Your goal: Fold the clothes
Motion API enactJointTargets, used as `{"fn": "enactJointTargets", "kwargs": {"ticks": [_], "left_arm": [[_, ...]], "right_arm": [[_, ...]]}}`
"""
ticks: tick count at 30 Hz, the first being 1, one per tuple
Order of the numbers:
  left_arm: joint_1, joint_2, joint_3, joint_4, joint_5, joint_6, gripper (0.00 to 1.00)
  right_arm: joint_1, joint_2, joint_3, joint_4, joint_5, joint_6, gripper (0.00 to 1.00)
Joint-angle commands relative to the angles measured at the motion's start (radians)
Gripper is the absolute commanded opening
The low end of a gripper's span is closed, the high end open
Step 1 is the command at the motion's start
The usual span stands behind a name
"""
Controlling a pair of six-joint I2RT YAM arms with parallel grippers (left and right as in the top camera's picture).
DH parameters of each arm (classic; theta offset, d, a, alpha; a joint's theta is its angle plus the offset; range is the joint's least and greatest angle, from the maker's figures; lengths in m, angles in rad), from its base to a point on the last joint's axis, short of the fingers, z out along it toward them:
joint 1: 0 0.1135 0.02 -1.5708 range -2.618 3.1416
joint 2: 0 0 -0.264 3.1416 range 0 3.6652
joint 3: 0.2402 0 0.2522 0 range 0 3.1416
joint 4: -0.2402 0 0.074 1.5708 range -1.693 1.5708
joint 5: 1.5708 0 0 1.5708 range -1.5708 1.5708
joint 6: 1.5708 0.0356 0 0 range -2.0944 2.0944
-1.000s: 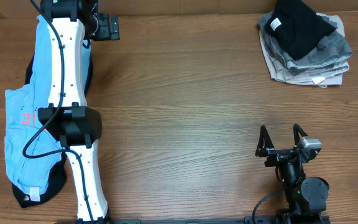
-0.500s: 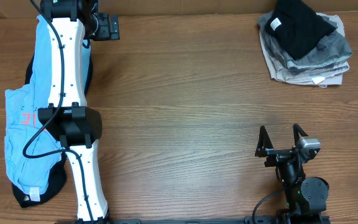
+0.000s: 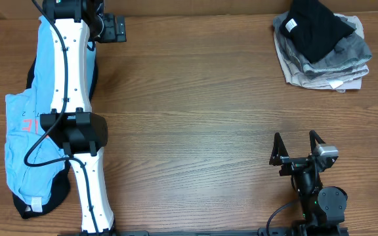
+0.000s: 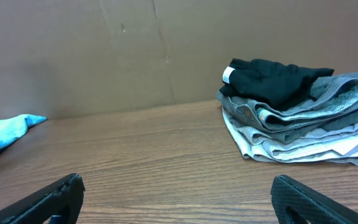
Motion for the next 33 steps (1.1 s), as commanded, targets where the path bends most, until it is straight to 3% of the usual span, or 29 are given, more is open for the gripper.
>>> {"fn": "enactJointTargets", "kwargs": {"ticks": [1, 7, 10, 23, 26, 33], "left_arm": [[-0.013, 0.004, 0.001, 0.003, 0.011, -0.010, 1.00], [-0.056, -0.092, -0.014, 0.004, 0.011, -0.010, 1.00], [-0.074, -0.206, -0.106, 0.005, 0.011, -0.010, 1.00], [-0.078, -0.895, -0.914, 0.017, -0.030, 0.013, 1.00], [-0.048, -1.038, -1.099, 0.174, -0.037, 0.009, 1.00], [0.040, -1.405, -1.684, 0.839, 0.163, 0.009, 1.00]], "right_arm": [[0.003, -0.008, -0.011, 0.005, -0.008, -0.005, 1.00], [0.003, -0.008, -0.011, 0.005, -0.008, -0.005, 1.00], [0.003, -0.008, -0.011, 0.005, -0.008, -0.005, 1.00], [0.003, -0.008, -0.011, 0.005, -0.008, -0.005, 1.00], [0.003, -0.008, -0.011, 0.005, -0.008, -0.005, 1.00], [0.003, -0.008, -0.011, 0.005, -0.008, -0.005, 1.00]]}}
